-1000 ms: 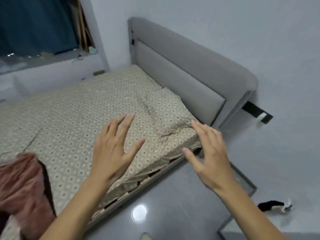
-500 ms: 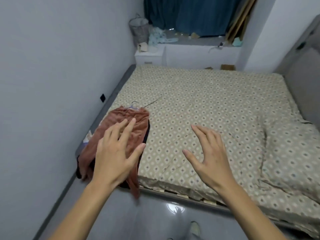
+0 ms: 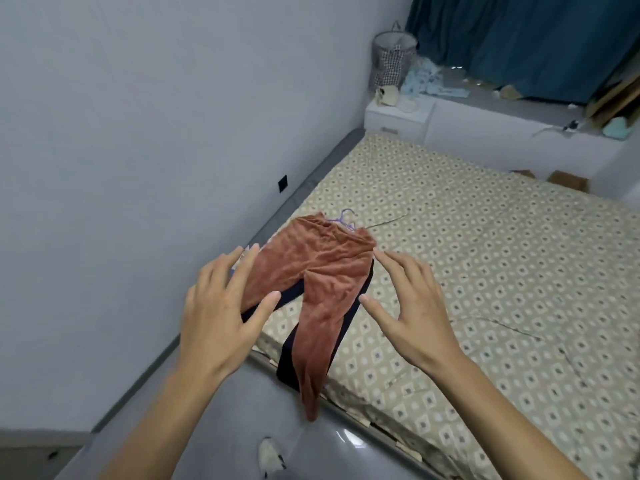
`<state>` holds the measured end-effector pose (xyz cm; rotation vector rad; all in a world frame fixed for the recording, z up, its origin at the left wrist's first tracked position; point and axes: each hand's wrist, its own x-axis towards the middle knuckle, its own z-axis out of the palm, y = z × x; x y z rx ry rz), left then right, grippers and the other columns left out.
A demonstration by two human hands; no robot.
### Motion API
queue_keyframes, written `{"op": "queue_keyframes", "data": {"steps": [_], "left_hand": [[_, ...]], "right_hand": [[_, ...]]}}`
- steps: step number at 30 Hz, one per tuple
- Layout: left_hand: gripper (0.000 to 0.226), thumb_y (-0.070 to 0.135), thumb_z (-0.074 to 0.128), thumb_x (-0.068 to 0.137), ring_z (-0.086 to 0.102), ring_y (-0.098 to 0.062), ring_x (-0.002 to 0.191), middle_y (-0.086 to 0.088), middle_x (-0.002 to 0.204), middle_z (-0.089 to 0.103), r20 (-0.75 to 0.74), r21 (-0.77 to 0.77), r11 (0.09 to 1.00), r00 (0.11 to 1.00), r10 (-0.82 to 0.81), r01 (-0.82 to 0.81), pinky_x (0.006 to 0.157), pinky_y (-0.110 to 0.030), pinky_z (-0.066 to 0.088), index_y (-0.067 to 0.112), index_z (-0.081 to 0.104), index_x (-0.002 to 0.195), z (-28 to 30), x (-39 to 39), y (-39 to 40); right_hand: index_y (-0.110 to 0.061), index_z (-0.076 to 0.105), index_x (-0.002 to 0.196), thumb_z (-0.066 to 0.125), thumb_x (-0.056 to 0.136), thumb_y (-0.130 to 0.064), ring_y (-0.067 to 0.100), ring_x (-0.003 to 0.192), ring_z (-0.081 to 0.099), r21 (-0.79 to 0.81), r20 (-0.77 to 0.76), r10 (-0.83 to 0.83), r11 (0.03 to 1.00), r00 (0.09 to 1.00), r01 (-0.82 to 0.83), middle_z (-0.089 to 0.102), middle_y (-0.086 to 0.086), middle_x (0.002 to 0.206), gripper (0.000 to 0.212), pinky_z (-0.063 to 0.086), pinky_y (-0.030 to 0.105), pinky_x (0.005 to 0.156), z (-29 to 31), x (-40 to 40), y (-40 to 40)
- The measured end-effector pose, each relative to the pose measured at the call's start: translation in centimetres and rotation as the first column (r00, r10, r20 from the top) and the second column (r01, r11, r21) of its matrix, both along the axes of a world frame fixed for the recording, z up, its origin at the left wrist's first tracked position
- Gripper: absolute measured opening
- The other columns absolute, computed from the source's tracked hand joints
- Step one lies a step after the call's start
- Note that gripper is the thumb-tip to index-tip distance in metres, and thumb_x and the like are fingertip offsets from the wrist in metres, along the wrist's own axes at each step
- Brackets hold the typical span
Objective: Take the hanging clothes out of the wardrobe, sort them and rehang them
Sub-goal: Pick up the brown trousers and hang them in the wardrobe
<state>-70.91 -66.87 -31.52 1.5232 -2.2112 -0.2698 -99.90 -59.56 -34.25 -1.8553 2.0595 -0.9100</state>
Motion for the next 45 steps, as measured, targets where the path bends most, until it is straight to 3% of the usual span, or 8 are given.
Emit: {"op": "queue_keyframes", "data": {"steps": [9, 18, 22, 25, 29, 34, 40, 45], "left_hand": [[0.071, 0.070, 0.040, 0.097, 0.035, -0.020, 0.146, 0.005, 0.156, 0.043, 0.001, 0.057, 0.989, 0.991, -0.134, 0.134, 0.111, -0.051, 0.040, 0.037, 0.033, 0.160, -2.1, 0.8, -14.6], [0.071, 0.070, 0.039, 0.098, 0.038, -0.019, 0.145, 0.005, 0.155, 0.045, 0.104, 0.086, 0.972, 0.968, -0.228, 0.219, 0.110, -0.050, 0.040, 0.035, 0.036, 0.160, -6.0, -5.3, -27.1], [0.071, 0.069, 0.039, 0.099, 0.043, -0.022, 0.140, 0.002, 0.150, 0.050, 0.123, 0.130, 0.957, 0.953, -0.276, 0.260, 0.105, -0.051, 0.046, 0.031, 0.039, 0.159, -9.5, -7.9, -33.2], [0.075, 0.074, 0.034, 0.098, 0.046, -0.022, 0.137, 0.003, 0.146, 0.052, 0.129, 0.210, 0.929, 0.934, -0.334, 0.303, 0.106, -0.046, 0.045, 0.030, 0.040, 0.158, -13.9, -9.9, -38.3], [0.084, 0.084, 0.029, 0.092, 0.053, -0.029, 0.132, 0.000, 0.143, 0.055, 0.142, 0.327, 0.892, 0.917, -0.374, 0.313, 0.107, -0.050, 0.046, 0.030, 0.047, 0.154, -22.7, -13.4, -45.9], [0.070, 0.064, 0.050, 0.100, 0.040, -0.039, 0.143, -0.011, 0.156, 0.043, 0.257, 0.473, 0.863, 0.910, -0.327, 0.177, 0.114, -0.057, 0.037, 0.031, 0.035, 0.160, -35.7, -17.8, -56.5], [0.078, 0.074, 0.045, 0.096, 0.034, -0.044, 0.145, -0.015, 0.159, 0.036, 0.357, 0.566, 0.824, 0.889, -0.287, 0.039, 0.113, -0.061, 0.036, 0.032, 0.031, 0.160, -50.4, -20.8, -65.9], [0.087, 0.079, 0.045, 0.093, 0.033, -0.047, 0.146, -0.021, 0.161, 0.032, 0.335, 0.629, 0.778, 0.903, -0.270, -0.001, 0.115, -0.063, 0.035, 0.029, 0.026, 0.161, -57.2, -21.7, -70.4]], "right_hand": [[-0.036, 0.035, 0.159, 0.061, 0.099, -0.058, 0.009, 0.145, 0.031, 0.052, 0.027, -0.140, 0.989, 0.990, 0.139, 0.040, -0.017, 0.153, 0.069, 0.032, 0.046, 0.120, -2.5, 3.5, -9.2], [-0.035, 0.035, 0.159, 0.049, 0.097, -0.067, 0.012, 0.143, 0.033, 0.112, 0.010, -0.207, 0.972, 0.978, 0.205, 0.042, -0.014, 0.150, 0.071, 0.034, 0.043, 0.117, -7.6, -3.4, -20.1], [-0.033, 0.036, 0.159, 0.052, 0.099, -0.064, 0.014, 0.143, 0.033, 0.158, -0.011, -0.222, 0.962, 0.975, 0.221, 0.043, -0.012, 0.150, 0.069, 0.033, 0.042, 0.115, -10.3, -6.2, -24.9], [-0.033, 0.036, 0.159, 0.055, 0.099, -0.063, 0.017, 0.140, 0.036, 0.215, 0.004, -0.255, 0.945, 0.967, 0.248, 0.046, -0.010, 0.148, 0.069, 0.036, 0.042, 0.113, -13.5, -8.7, -29.0], [-0.031, 0.040, 0.157, 0.057, 0.098, -0.060, 0.024, 0.141, 0.035, 0.344, 0.027, -0.360, 0.879, 0.933, 0.329, 0.047, -0.003, 0.150, 0.068, 0.037, 0.048, 0.113, -20.6, -13.0, -35.4], [-0.033, 0.046, 0.153, 0.058, 0.097, -0.062, 0.032, 0.141, 0.037, 0.549, 0.080, -0.448, 0.765, 0.890, 0.336, 0.047, 0.002, 0.150, 0.064, 0.040, 0.050, 0.113, -33.1, -16.9, -43.7], [-0.037, 0.045, 0.152, 0.059, 0.094, -0.066, 0.040, 0.138, 0.045, 0.662, 0.024, -0.550, 0.634, 0.835, 0.398, 0.049, 0.010, 0.147, 0.066, 0.041, 0.052, 0.113, -47.8, -20.4, -50.5], [-0.026, 0.035, 0.158, 0.063, 0.092, -0.065, 0.039, 0.140, 0.046, 0.717, 0.047, -0.615, 0.570, 0.787, 0.401, 0.052, 0.013, 0.150, 0.081, 0.041, 0.049, 0.113, -54.5, -22.6, -53.1]]}}
